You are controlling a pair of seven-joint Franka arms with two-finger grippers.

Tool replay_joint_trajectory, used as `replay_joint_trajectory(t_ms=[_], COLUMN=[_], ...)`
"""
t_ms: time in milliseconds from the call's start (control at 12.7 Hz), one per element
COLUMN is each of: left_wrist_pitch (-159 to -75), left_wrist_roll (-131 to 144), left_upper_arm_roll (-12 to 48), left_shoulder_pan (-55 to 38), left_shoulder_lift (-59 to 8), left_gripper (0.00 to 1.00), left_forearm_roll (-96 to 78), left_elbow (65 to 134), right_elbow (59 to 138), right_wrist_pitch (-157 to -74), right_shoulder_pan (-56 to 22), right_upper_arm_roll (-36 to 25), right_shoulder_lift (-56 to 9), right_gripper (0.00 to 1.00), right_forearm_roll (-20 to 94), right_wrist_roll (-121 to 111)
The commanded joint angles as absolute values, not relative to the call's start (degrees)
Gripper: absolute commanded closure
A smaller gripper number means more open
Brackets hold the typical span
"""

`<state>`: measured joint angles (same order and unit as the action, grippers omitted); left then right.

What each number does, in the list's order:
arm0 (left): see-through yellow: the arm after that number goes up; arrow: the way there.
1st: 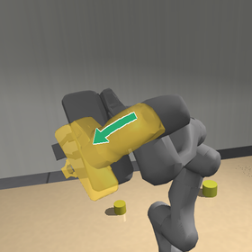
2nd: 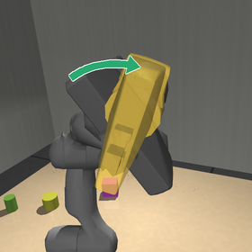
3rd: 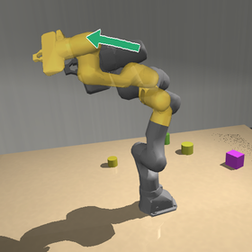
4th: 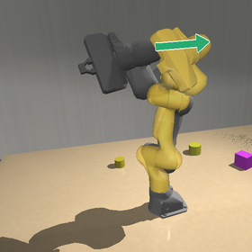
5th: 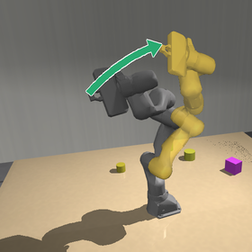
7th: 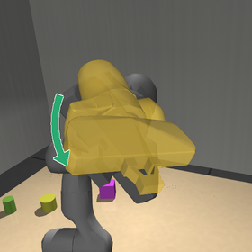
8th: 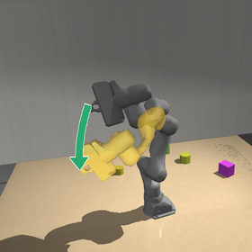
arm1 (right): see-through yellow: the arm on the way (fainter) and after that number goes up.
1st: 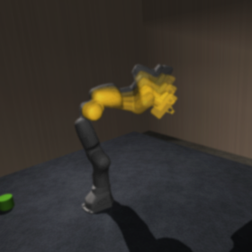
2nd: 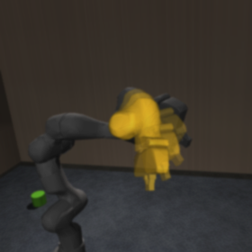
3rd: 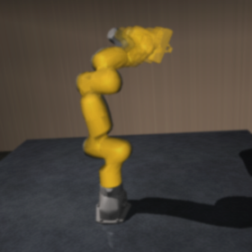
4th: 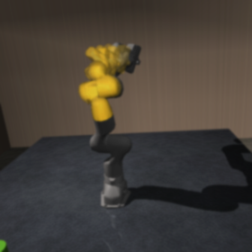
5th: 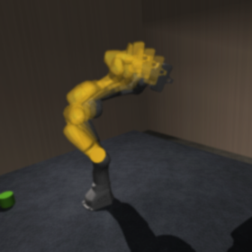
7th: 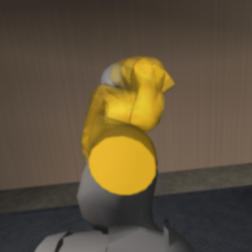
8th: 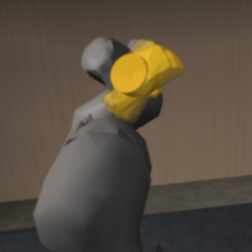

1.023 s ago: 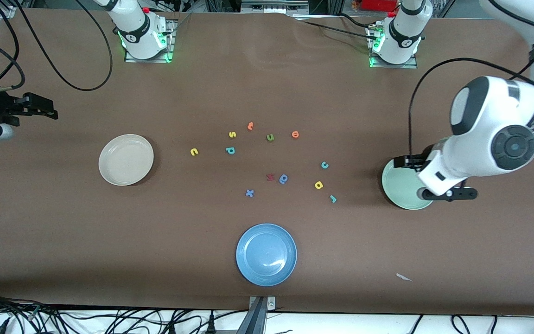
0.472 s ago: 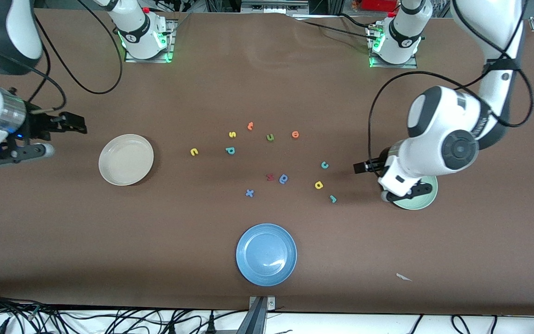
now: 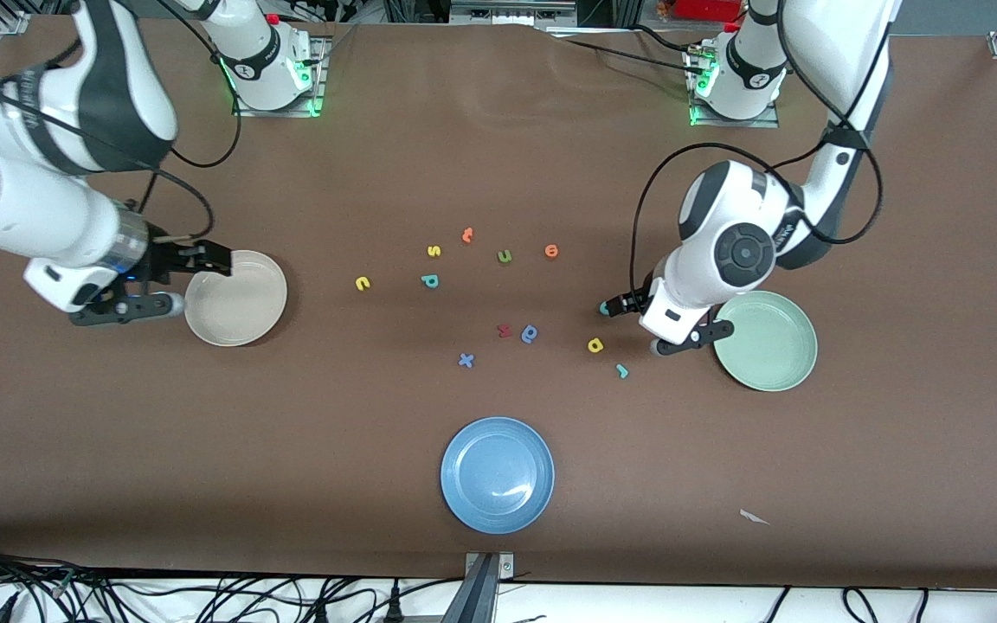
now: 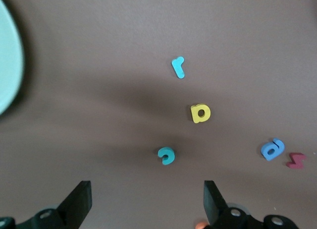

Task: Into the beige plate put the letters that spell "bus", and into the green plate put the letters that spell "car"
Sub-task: 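Grasp the teal c with the left gripper while the right gripper grasps yellow u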

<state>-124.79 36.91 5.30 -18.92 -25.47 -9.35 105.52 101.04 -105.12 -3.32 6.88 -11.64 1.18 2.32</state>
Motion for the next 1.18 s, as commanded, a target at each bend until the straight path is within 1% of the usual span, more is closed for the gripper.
replay_joint_trajectory(t_ms=[0,157,393,629,787,944,1102], left_wrist_pitch=[-134.0,-140.2,-143.6,-143.9,-143.9,-143.9,-143.9], left_wrist_roll=[38.3,40.1,41.6,41.6,41.6,41.6,41.6], left_upper_arm_roll=[4.7,4.7,4.6,4.6,4.5,4.5,4.5], left_shoulder_pan=[-21.3,-22.2,-24.0,-24.3,-24.8,-24.9,-24.9], left_shoulder_lift=[-24.3,-25.7,-29.2,-30.3,-31.2,-31.6,-31.6], left_gripper=[0.03,0.03,0.04,0.11,0.21,0.22,0.27], left_forearm_roll=[-10.4,-10.4,-10.4,-10.4,-10.4,-10.3,-9.6], left_elbow=[112.9,115.1,115.1,115.0,114.8,114.4,114.4], right_elbow=[107.5,110.2,118.6,123.3,126.9,129.5,130.1], right_wrist_pitch=[-110.4,-114.7,-127.0,-136.2,-141.4,-144.5,-147.6], right_shoulder_pan=[-2.2,-2.0,-1.3,-1.3,-1.2,-1.2,-1.2], right_upper_arm_roll=[11.5,13.8,18.4,19.6,20.5,20.6,21.3], right_shoulder_lift=[-8.6,-9.1,-9.4,-11.8,-12.4,-12.8,-15.4], right_gripper=[0.00,0.00,0.00,0.00,0.00,0.00,0.00], right_forearm_roll=[0.7,0.8,1.0,1.1,1.1,1.1,1.1], right_wrist_roll=[6.6,7.3,7.6,9.3,10.5,10.5,10.5])
